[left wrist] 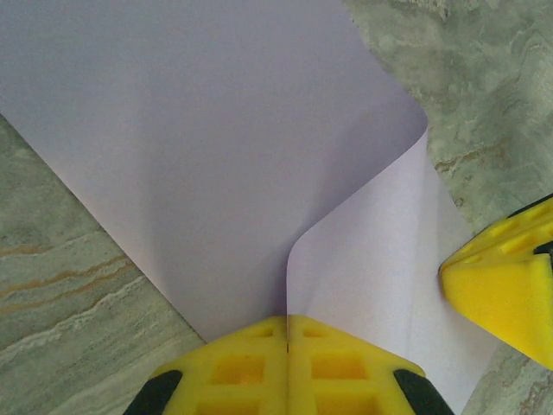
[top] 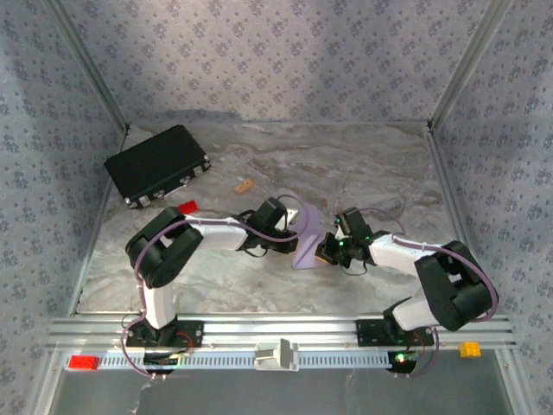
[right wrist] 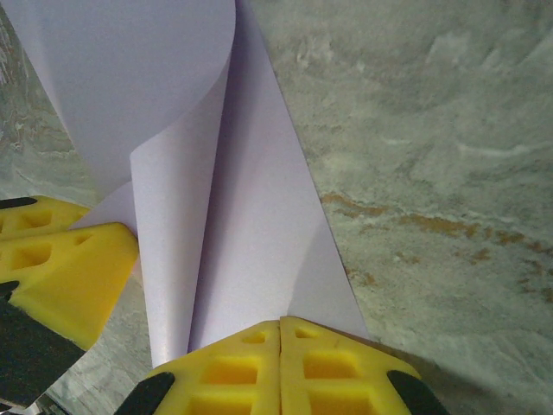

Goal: Fold a paper plane with a square sheet of paper (pick it up from the middle)
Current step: Fold the triangle a second time at the center of the table.

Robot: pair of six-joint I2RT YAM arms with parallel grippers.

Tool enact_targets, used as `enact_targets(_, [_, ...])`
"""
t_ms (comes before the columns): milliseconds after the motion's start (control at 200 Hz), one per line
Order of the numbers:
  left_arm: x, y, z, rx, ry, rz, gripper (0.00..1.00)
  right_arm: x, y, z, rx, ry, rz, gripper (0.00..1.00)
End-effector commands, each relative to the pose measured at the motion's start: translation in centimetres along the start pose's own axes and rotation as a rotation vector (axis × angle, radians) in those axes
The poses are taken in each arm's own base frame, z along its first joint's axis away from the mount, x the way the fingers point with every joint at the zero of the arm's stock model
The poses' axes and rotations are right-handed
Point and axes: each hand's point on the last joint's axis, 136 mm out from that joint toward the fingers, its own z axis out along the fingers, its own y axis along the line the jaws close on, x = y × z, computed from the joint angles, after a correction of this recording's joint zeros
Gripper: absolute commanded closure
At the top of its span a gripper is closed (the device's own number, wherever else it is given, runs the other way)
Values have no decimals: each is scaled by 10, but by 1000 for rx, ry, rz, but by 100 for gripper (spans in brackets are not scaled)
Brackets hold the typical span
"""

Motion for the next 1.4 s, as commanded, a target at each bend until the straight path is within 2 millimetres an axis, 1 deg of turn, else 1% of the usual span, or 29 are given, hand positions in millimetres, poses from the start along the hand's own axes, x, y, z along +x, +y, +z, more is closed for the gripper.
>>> enact_targets(0, [-5,1,-4,-9,-12,-8,100,9,-21,2,93,27,22,93])
enact_targets(130, [-2,4,-1,-25,6,-14,100,9,-19,2,89,26,20,93])
enact_targets(225, [2,7,1,-31,18,-20,100,5,-13,0,65,13,14,93])
enact_targets(475, [2,7,1,-25,19,-26,100,-14,21,-23,-55,-79,-28,91])
enact_targets(590, [2,8,2,-24,20,-28,100,-18,36,-26,-128,-93,-40,92])
enact_targets(695, [2,8,1,-23,20,-28,100,-19,49,-22,-190,-81,-45,94])
enact_targets(839, [2,7,2,-19,21,-28,100,-21,63,-15,-232,-67,-57,94])
enact_targets(1174, [2,7,3,-19,24,-27,100,-29,75,-1,-245,-47,-63,94])
enact_targets(1274, [2,7,3,-19,24,-28,100,-30,76,2,-245,-42,-61,94])
enact_targets(1394, [1,7,2,-17,22,-28,100,-30,71,8,-231,-32,-48,95])
